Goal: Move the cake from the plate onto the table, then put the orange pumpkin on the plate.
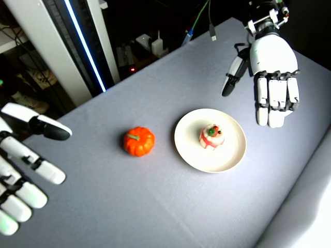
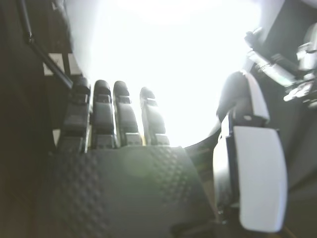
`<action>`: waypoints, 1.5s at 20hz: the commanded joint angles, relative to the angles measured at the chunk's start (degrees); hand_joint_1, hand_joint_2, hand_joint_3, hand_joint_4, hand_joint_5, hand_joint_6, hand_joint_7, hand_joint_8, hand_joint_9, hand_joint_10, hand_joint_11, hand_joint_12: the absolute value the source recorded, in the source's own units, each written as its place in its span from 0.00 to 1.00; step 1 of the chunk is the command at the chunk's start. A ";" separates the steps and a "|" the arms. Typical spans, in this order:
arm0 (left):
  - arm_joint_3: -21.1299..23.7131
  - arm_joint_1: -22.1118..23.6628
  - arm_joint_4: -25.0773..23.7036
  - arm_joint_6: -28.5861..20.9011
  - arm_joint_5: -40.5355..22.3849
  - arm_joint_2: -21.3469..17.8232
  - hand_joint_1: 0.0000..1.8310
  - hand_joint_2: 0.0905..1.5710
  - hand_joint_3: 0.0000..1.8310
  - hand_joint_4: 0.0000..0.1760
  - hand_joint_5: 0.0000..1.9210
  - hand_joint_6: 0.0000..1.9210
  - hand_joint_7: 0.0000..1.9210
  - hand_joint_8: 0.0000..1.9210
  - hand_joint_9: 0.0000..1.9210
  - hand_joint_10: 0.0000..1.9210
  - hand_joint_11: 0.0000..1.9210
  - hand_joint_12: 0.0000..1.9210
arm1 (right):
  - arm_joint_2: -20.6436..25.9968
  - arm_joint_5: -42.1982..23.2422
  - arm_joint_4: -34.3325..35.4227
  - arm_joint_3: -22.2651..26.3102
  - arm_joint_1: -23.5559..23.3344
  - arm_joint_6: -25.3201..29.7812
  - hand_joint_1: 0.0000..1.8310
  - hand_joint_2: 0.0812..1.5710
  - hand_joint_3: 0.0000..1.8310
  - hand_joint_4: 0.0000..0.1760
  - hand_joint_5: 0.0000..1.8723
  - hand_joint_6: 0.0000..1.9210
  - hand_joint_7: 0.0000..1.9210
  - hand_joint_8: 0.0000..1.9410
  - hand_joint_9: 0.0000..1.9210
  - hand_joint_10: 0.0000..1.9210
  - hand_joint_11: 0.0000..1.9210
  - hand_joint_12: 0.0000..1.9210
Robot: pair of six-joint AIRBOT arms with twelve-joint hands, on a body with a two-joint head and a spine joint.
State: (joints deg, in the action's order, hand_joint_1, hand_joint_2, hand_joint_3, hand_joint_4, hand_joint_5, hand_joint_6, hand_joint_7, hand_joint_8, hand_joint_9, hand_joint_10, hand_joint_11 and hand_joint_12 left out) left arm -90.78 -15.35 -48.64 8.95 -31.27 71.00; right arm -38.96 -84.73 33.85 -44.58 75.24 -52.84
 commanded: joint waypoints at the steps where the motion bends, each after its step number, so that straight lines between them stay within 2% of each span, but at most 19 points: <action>1: -0.82 -0.03 2.98 0.04 -4.23 0.07 0.34 0.49 0.00 0.00 0.04 0.00 0.20 0.02 0.17 0.03 0.00 0.84 | 0.10 -6.75 0.17 -0.58 -0.45 0.28 0.21 0.70 0.00 0.63 0.00 0.00 0.00 0.00 0.00 0.00 0.00 0.00; 3: -2.02 -1.36 4.99 0.04 -5.84 2.16 0.34 0.45 0.00 0.00 0.08 0.01 0.22 0.01 0.20 0.05 0.00 0.86 | 0.01 -6.40 -0.17 -0.63 -0.66 0.28 0.22 0.72 0.01 0.58 0.00 0.00 0.00 0.00 0.00 0.00 0.00 0.00; 4: -2.47 -2.16 5.70 0.04 -6.43 3.09 0.36 0.45 0.00 0.08 0.07 0.00 0.21 0.00 0.21 0.05 0.00 0.84 | -0.01 -6.24 -0.26 -0.68 -0.68 0.34 0.22 0.72 0.01 0.60 0.00 0.00 0.00 0.00 0.00 0.00 0.00 0.00; 5: -3.03 -3.34 6.27 0.04 -6.96 3.95 0.38 0.46 0.00 0.00 0.07 0.00 0.19 0.00 0.23 0.06 0.02 0.88 | -0.01 -6.09 -0.40 -0.74 -0.68 0.34 0.22 0.72 0.01 0.55 0.00 0.00 0.00 0.00 0.00 0.00 0.00 0.00; 7: -4.91 -5.76 8.83 0.04 -8.16 6.06 0.41 0.49 0.01 0.15 0.08 0.00 0.18 0.00 0.24 0.07 0.01 0.88 | -0.01 -5.95 -0.68 -0.90 -0.74 0.41 0.22 0.72 0.01 0.50 0.00 0.00 0.00 0.00 0.00 0.00 0.00 0.00; 9: -6.90 -7.03 10.90 0.04 -9.43 8.16 0.39 0.50 0.00 0.09 0.10 0.00 0.21 0.01 0.22 0.07 0.00 0.85 | -0.06 -5.86 -0.73 -0.93 -0.79 0.42 0.23 0.72 0.01 0.59 0.00 0.00 0.00 0.00 0.00 0.00 0.00 0.00; 10: -8.06 -7.52 11.81 0.04 -9.97 9.44 0.38 0.50 0.00 0.03 0.11 0.01 0.25 0.01 0.24 0.08 0.00 0.85 | -0.17 -5.68 -0.98 -0.96 -0.79 0.42 0.22 0.71 0.00 0.64 0.00 0.00 0.00 0.00 0.00 0.00 0.00 0.00; 12: -9.46 -7.85 12.15 0.04 -9.69 10.97 0.39 0.50 0.00 0.00 0.13 0.01 0.28 0.02 0.26 0.09 0.02 0.87 | -0.22 -5.21 -1.48 -1.13 -0.80 0.54 0.22 0.70 0.00 0.65 0.00 0.00 0.00 0.00 0.00 0.00 0.00 0.00; 13: -10.41 -7.90 12.15 0.04 -9.40 11.82 0.42 0.55 0.01 0.00 0.15 0.01 0.29 0.02 0.26 0.10 0.04 0.85 | -0.22 -5.07 -1.63 -1.21 -0.90 0.57 0.22 0.70 0.00 0.72 0.00 0.00 0.00 0.00 0.00 0.00 0.00 0.00; 14: -11.23 -7.90 12.14 0.04 -9.24 12.47 0.42 0.57 0.01 0.00 0.16 0.01 0.29 0.01 0.26 0.10 0.05 0.85 | -0.28 -4.99 -1.70 -1.28 -1.02 0.57 0.22 0.70 0.00 0.73 0.00 0.00 0.00 0.00 0.00 0.00 0.00 0.00; 15: -12.64 -7.79 12.05 0.04 -8.99 13.58 0.40 0.55 0.00 0.00 0.18 0.01 0.31 0.01 0.28 0.12 0.11 0.84 | -0.53 -4.76 -1.99 -1.45 -1.34 0.57 0.22 0.70 0.00 0.68 0.00 0.00 0.00 0.00 0.00 0.00 0.00 0.00; 18: -14.75 -7.99 11.70 0.04 -8.21 15.33 0.40 0.52 0.00 0.00 0.23 0.00 0.31 0.00 0.20 0.34 0.10 0.89 | -1.32 -2.95 -3.20 -2.20 -2.79 0.58 0.21 0.69 0.00 0.69 0.00 0.00 0.00 0.00 0.00 0.00 0.00 0.00; 19: -15.20 -8.10 11.50 0.04 -7.92 15.71 0.41 0.52 0.00 0.00 0.24 0.00 0.32 0.00 0.20 0.37 0.12 0.88 | -1.40 -2.68 -3.43 -2.31 -3.14 0.58 0.21 0.69 0.00 0.82 0.00 0.00 0.00 0.00 0.00 0.00 0.00 0.00; 20: -15.79 -8.30 11.50 0.04 -7.56 16.19 0.42 0.50 0.00 0.00 0.25 0.01 0.33 0.01 0.21 0.38 0.14 0.87 | -1.53 -2.66 -3.52 -2.39 -3.32 0.58 0.21 0.69 0.00 0.81 0.00 0.00 0.00 0.00 0.00 0.00 0.00 0.00; 22: -16.95 -8.76 10.72 0.04 -6.94 17.21 0.43 0.49 0.00 0.00 0.28 0.01 0.35 0.01 0.20 0.38 0.07 0.87 | -1.61 -2.63 -3.69 -2.41 -3.36 0.58 0.21 0.69 0.00 0.80 0.00 0.00 0.00 0.00 0.00 0.00 0.00 0.00; 25: -17.29 -9.36 9.07 0.04 -6.36 17.86 0.47 0.51 0.00 0.00 0.30 0.01 0.36 0.01 0.18 0.48 0.09 0.88 | -1.62 -2.50 -3.75 -2.41 -3.41 0.58 0.21 0.69 0.00 0.88 0.00 0.00 0.00 0.00 0.00 0.00 0.00 0.00; 26: -17.38 -9.52 9.08 0.04 -6.31 18.02 0.47 0.52 0.00 0.00 0.29 0.00 0.35 0.01 0.16 0.51 0.06 0.90 | -1.62 -2.50 -3.75 -2.41 -3.44 0.58 0.22 0.70 0.00 0.76 0.00 0.00 0.00 0.00 0.00 0.00 0.00 0.00; 28: -17.69 -9.89 8.82 0.04 -5.69 18.38 0.47 0.53 0.00 0.00 0.29 0.00 0.33 0.00 0.12 0.50 0.00 0.91 | -1.65 -2.50 -3.84 -2.41 -3.49 0.58 0.22 0.71 0.00 0.73 0.00 0.00 0.00 0.00 0.00 0.00 0.00 0.00; 30: -18.63 -10.37 8.32 0.04 -5.28 19.08 0.46 0.56 0.00 0.00 0.31 0.01 0.36 0.01 0.17 0.47 0.04 0.90 | -1.72 -2.50 -3.95 -2.50 -3.58 0.58 0.23 0.68 0.00 0.88 0.00 0.00 0.00 0.00 0.00 0.00 0.00 0.00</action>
State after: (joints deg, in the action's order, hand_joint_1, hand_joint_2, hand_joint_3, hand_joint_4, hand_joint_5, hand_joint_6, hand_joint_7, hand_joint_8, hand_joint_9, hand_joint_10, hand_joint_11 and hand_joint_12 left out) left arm -109.49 -25.74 -41.69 8.80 -32.71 90.26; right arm -40.84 -80.07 29.74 -46.59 72.29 -52.56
